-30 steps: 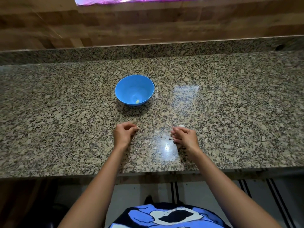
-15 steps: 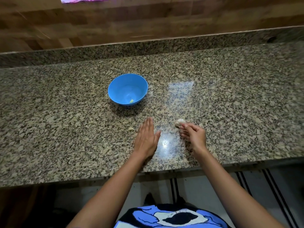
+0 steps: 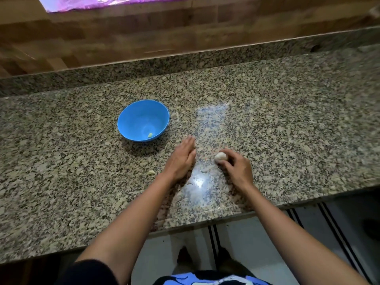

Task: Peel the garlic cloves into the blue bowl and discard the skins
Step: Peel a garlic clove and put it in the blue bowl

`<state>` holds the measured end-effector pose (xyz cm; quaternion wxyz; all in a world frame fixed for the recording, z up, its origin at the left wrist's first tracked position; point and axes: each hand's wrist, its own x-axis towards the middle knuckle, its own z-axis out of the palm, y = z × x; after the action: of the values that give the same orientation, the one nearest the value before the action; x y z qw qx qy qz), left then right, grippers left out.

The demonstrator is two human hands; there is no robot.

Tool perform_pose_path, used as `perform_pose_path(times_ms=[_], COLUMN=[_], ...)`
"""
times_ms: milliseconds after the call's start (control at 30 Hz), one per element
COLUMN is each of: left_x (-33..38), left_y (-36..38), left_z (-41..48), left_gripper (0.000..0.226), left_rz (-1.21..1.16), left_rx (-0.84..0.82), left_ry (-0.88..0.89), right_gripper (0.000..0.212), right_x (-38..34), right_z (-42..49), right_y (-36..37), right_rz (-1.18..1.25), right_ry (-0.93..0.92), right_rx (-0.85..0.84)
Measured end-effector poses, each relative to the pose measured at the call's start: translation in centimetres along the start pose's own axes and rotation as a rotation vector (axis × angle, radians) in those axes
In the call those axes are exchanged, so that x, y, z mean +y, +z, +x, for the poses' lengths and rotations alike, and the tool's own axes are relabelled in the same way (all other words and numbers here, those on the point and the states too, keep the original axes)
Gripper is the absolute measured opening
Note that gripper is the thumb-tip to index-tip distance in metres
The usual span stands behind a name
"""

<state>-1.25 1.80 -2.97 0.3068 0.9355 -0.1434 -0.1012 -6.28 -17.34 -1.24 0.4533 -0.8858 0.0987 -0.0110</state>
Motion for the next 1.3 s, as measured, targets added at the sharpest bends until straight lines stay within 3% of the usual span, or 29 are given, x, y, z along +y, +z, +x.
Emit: perform_pose_path(times_ms=[133,300,367,433,533,633,767,900,1067,1167,1300], left_x=[1.2,2.5,2.0,0.5,-2.7,-3.1,0.5,3.9,1.4,-0.5,-2.8], left_y=[0.3,2.3,1.9,0.5,-1.0,-0.2,3.5,5.4,2.3,0.2,-0.9], left_z=[3.7,-1.1,-3.5,-5.8,-9.2,-11.2,-7.6,-4.5,-5.8,-8.3,-10.5], left_gripper=[0.050,0.047,0.046,0.050,0.063,0.082,0.092,0.074,0.059,0.047,0.038], left_rz=[0.077,0.164,0.065,-0.056,0.078,0.362,0.383,0.392,0.287,0.264,0.339], left_rx=[-0.115,-0.282,-0.325,-0.245,-0.162,-0.179,-0.192,-0.235,-0.330,-0.342,-0.184], left_ry=[0.036,0.311,0.309,0.237,0.194,0.120,0.109,0.273,0.564,0.544,0.594], right_gripper=[0.039,0.043,0.048,0.044,0.036,0.031,0.028,0.029,0.035,0.023,0.015], right_x=[1.7,3.2,2.5,1.0,-0.8,-1.2,-0.3,1.0,0.8,0.2,-0.6], right_z=[0.5,0.7,0.2,-1.0,-3.2,-4.2,-4.2,-4.4,-4.1,-4.3,-4.7], right_y=[-2.2,-2.4,-1.5,-0.5,1.2,2.4,1.9,0.8,0.6,1.2,1.9], right_rz=[0.078,0.033,-0.044,0.009,0.209,0.448,0.662,0.753,0.771,0.625,0.546], right_ry=[0.129,0.158,0.088,-0.057,-0.148,0.003,0.226,0.320,0.391,0.362,0.348], right_rx=[0.155,0.173,0.191,0.249,0.190,0.139,0.241,0.253,0.224,0.150,0.031])
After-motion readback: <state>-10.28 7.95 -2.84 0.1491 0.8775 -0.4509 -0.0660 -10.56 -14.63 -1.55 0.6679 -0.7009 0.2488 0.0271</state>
